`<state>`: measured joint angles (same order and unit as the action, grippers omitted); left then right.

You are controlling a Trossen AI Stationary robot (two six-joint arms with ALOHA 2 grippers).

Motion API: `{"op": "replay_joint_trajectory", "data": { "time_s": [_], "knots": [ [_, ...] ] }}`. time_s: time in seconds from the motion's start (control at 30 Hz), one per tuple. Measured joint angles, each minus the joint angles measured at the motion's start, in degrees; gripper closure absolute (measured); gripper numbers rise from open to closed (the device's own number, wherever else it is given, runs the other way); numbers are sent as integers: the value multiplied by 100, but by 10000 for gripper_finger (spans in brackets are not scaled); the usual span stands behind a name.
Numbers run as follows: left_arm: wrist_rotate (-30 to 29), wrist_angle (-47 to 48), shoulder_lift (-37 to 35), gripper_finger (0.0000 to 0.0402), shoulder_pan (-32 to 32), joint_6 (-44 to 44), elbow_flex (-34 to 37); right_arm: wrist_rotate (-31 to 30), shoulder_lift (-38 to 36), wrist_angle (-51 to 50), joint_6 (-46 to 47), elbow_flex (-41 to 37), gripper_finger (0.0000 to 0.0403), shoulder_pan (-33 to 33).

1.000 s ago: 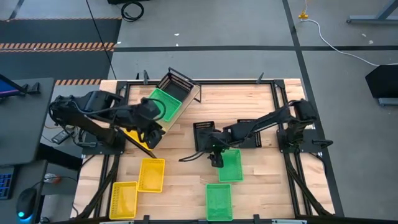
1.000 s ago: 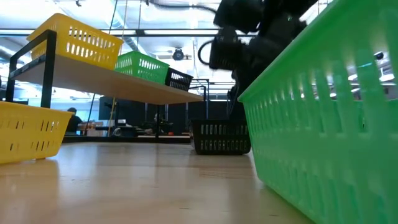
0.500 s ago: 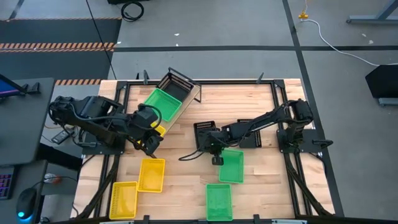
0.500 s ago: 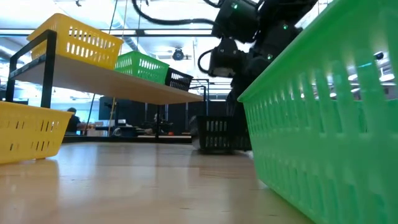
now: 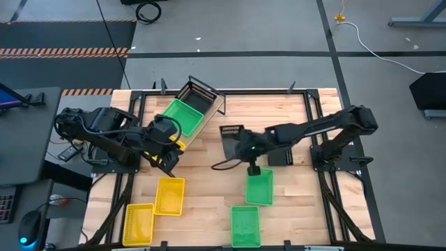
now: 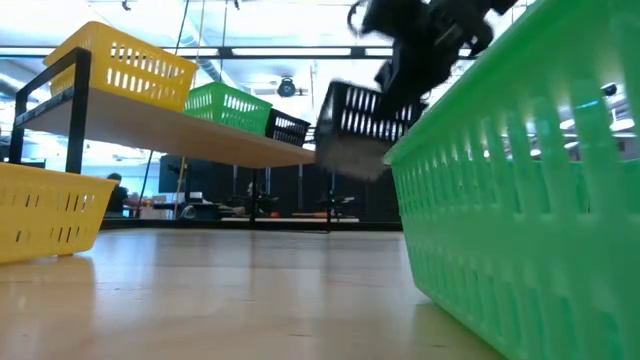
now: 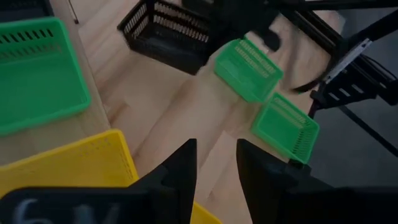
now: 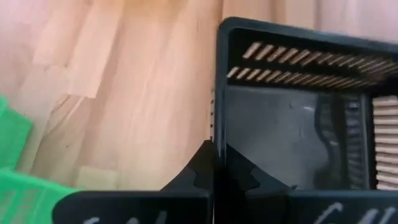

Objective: Stack baskets on shelf by color
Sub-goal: Stack the left black bin on top of the other black bin on the shelf

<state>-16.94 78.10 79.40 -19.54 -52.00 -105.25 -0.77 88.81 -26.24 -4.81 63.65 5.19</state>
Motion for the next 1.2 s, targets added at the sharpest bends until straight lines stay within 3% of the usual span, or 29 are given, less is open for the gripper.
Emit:
{"op": "replay_joint_trajectory", "data": {
  "time_s": [0.33, 0.5, 0.63, 0.7, 0.9, 1.2],
  "knots": [
    [-20, 3, 0, 283, 78, 62, 0, -828, -1108, 53, -1345, 1, 393, -16],
    [-27, -1, 0, 283, 149, 174, 0, -828, -1331, 442, -1881, 1, 393, -171],
    [-60, -41, -50, 283, 399, 642, 0, -471, -1312, 731, -1935, 21, 393, -330],
    [-69, -268, -95, 283, 600, 1276, -10, -154, -1244, 613, -1939, 101, 393, -364],
    [-54, -1206, -149, 284, 926, 4238, -11, 794, -1066, 541, -1939, 325, 393, -371],
    [1504, -1672, 324, 275, 1769, 6190, -34, 1118, -1035, 414, -1922, 399, 393, -193]
  ]
}}
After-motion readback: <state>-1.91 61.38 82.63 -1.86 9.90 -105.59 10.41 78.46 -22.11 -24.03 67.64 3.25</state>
